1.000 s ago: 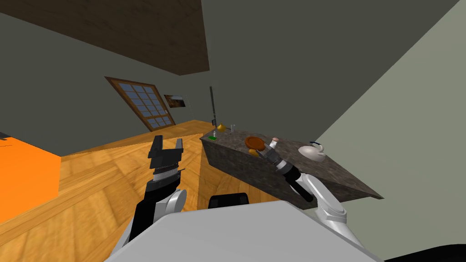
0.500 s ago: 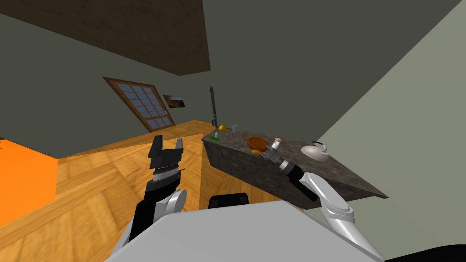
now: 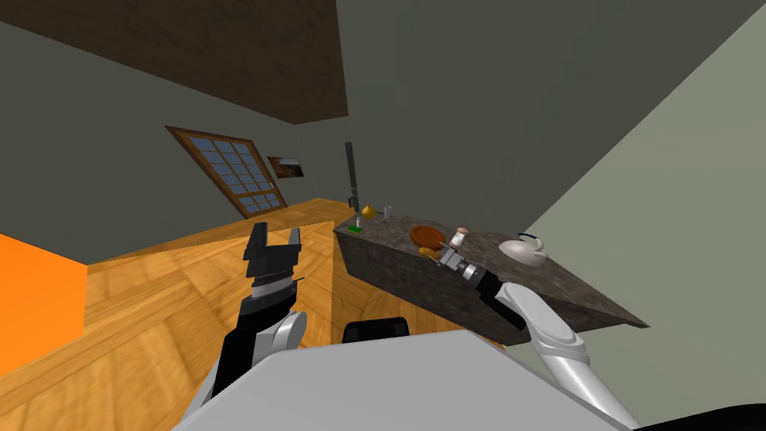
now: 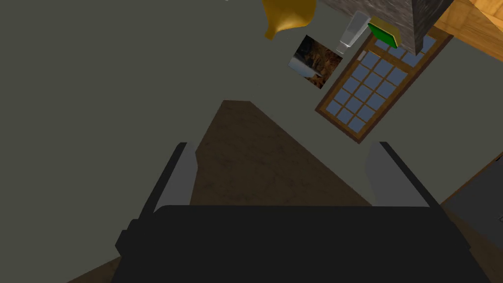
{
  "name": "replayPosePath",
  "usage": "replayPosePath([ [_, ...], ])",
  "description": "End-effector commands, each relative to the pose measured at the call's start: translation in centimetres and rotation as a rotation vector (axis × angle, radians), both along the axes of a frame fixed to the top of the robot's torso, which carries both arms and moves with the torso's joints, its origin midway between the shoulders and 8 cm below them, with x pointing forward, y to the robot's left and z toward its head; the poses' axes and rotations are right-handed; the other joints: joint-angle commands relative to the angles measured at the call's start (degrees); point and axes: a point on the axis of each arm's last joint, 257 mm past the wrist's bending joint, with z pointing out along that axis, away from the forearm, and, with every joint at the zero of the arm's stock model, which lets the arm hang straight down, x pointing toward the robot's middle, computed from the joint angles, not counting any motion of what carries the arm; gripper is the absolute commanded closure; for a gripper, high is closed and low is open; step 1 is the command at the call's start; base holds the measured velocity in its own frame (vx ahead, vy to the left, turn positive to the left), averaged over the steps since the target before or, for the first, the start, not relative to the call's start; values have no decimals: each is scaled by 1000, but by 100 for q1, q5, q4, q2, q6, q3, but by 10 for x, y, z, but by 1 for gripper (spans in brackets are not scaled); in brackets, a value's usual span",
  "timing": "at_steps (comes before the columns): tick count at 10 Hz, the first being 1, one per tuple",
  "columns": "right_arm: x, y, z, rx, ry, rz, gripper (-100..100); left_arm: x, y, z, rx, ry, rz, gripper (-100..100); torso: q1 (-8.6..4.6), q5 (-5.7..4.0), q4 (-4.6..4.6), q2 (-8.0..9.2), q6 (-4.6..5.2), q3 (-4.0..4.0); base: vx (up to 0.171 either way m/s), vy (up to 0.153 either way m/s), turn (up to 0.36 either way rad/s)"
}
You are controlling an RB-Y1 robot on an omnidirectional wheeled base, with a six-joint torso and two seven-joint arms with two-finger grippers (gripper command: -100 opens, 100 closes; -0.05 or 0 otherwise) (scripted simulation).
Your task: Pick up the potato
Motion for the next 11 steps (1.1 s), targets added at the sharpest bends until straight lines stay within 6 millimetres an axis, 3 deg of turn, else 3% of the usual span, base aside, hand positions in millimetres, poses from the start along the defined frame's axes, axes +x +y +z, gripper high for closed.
replayPosePath([
  [1,-1,-10,-8,-65,18,-7,-100,0,0,0,0,0,0,0,0,0,0,0,0,0,41,89,-18],
  [4,-4,-45,-28,-210,66,-28,-100,0,0,0,0,0,0,0,-10,-1,0,2,-1,1,46,88,-20],
  [5,-5,-47,-32,-236,75,-30,-100,0,0,0,0,0,0,0,-6,0,0,-2,0,-1,46,84,-19],
  [6,-7,-64,-38,-291,96,-39,-100,0,0,0,0,0,0,0,-8,-1,-1,-1,-1,-1,65,96,-17],
  [8,-8,-68,-44,-325,107,-42,-100,0,0,0,0,0,0,0,-8,-1,-2,-6,-2,-4,41,59,-9],
  [11,-15,-106,-58,-458,164,-62,-100,0,0,0,0,0,0,0,-15,-2,1,4,-1,2,46,73,-21],
])
